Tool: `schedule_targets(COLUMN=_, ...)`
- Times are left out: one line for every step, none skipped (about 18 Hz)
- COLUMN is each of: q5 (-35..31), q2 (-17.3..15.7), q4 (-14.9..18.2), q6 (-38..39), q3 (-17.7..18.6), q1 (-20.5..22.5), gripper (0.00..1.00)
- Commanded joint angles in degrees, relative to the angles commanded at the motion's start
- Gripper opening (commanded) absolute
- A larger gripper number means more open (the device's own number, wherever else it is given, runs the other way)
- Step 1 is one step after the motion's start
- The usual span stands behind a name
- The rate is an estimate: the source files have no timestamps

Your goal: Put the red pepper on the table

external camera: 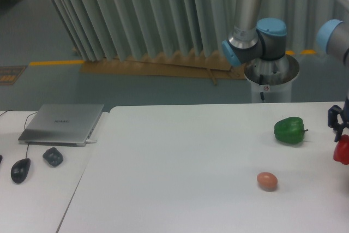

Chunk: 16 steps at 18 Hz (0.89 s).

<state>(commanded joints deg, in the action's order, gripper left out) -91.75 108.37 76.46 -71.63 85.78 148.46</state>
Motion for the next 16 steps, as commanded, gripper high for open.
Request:
schedule_targets(q5=-0.18, q2=0.35, q4=0.0, q6=0.09, q3=0.0, q1=-0.79, gripper=0.53)
schedule_targets(q5=-0.19, q2=0.87, q4=0.0, q6=0.09, q3=0.09, q1=-1.5, gripper=0.53)
schedule_targets(q5=-0.27, q2=1.23, q4=-0.09, q6=0.35, q3=0.09, q1=-2.2, gripper=0.53)
schedule_targets(q5=-0.36, q2=1.41, q4=-0.09, q6=0.7, q3=0.44, q1=-2.9, gripper=0.53)
schedule_targets(q5=-0.45, q2=1.93, q4=-0.61, q6=0.88, q3=1.05, q1=-3.78, gripper=0.53)
schedule_targets(q5=-0.54, q2=2.54, q4=-1.57, q6=1.49, q3=1.14, q1=-4.14, gripper=0.53)
schedule_targets(q5=-0.54, q2=2.9, q4=-2.45, q6=2.28, q3=1.14, q1=-4.31, gripper=0.53)
schedule_targets(q5=-0.45, q2=3.34, q4=-3.33, q6=2.89, q3=1.14, q1=-4.84, gripper=0.53)
schedule_targets(q5=-0.45, q2=4.12, q4=-4.38, q6=2.9, q3=1.14, q1=-5.02, gripper=0.53)
schedule_targets(q5=-0.45, q2=4.83, q4=-5.26, q6=3.07, q3=1.14, q1=-5.02, gripper=0.53)
schedule_targets(q5=-0.36, q2=5.44, q4=-6.58, q6=3.69, q3=1.14, q1=-5.19, gripper=0.53)
schedule_targets(q5=-0.36, q2=5.97, q4=-7.81, q6=4.39, q3=1.05, q1=-5.8, gripper=0.53)
schedule_targets(q5=-0.36, q2=6.5, q4=-8.69, q6=5.0, q3=1.05, q1=-6.07, gripper=0.53)
schedule_targets(q5=-0.45, q2=6.85, q4=-8.96, q6=5.1, q3=1.05, q1=-6.16, gripper=0.53)
schedule_targets(q5=-0.45, q2=7.29, q4=-8.96, q6=5.1, q3=1.05, q1=-6.16, gripper=0.53)
schedule_targets(q5=-0.45, q2=7.64, q4=-9.14, q6=5.18, q3=1.05, q1=-6.16, gripper=0.53)
